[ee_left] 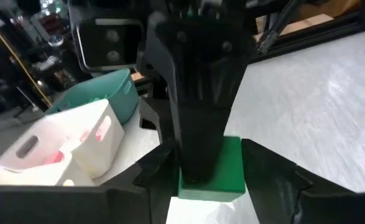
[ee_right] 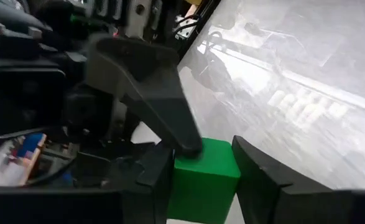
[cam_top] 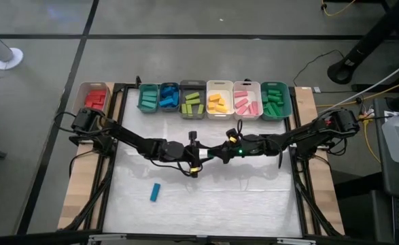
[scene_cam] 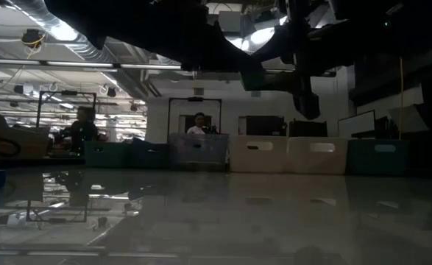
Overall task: Sort blocks
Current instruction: Put the green block into the right green bin
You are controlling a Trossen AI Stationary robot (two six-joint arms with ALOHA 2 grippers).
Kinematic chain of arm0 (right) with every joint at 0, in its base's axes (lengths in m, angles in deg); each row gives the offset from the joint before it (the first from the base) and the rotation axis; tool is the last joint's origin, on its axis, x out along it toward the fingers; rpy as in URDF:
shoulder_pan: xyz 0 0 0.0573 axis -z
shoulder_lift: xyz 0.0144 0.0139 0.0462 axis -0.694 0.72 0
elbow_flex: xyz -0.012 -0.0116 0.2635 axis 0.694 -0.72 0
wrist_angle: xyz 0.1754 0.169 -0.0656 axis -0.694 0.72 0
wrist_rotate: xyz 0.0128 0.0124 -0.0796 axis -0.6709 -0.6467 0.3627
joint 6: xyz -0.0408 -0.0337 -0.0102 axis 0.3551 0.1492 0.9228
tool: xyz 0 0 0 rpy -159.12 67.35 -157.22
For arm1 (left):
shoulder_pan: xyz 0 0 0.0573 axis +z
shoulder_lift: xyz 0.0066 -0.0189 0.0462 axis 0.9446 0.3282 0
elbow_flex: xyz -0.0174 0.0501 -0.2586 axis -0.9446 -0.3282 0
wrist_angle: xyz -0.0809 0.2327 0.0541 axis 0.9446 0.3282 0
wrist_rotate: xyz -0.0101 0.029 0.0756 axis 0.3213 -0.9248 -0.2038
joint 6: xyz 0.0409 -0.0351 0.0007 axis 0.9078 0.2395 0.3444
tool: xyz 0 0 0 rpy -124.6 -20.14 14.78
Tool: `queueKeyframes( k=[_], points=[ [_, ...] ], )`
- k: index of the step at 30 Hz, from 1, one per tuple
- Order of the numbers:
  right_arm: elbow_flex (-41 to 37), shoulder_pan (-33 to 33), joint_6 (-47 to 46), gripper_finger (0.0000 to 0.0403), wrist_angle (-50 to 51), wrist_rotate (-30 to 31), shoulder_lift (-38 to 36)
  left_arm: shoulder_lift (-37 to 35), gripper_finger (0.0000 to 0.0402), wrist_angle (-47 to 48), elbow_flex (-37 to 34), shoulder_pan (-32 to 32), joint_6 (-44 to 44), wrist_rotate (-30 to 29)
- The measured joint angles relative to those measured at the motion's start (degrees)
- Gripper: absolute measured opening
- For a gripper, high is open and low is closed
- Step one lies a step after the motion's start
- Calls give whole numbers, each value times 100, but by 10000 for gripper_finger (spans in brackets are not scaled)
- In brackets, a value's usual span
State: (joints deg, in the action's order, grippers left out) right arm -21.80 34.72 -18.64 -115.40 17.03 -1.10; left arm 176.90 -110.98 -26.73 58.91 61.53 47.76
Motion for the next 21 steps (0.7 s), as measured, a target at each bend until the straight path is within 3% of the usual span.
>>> queueKeyframes(
  k=[6, 11, 18, 21],
  points=[
    [-9, 214, 107, 147, 205, -215, -28, -341, 197, 206, 2, -112, 419, -513],
    [-13, 640, 292, 138, 454, -509, -184, -943, 212, 1370, 4, -297, 76, -1014],
    [-11, 1633, 1360, 145, 834, -844, -866, -1592, 214, 3772, 7, -779, -2436, -964],
    [-13, 2191, 1925, 146, 1516, -865, -1369, -1641, 214, 4568, 7, -1035, -3413, -786]
  ],
)
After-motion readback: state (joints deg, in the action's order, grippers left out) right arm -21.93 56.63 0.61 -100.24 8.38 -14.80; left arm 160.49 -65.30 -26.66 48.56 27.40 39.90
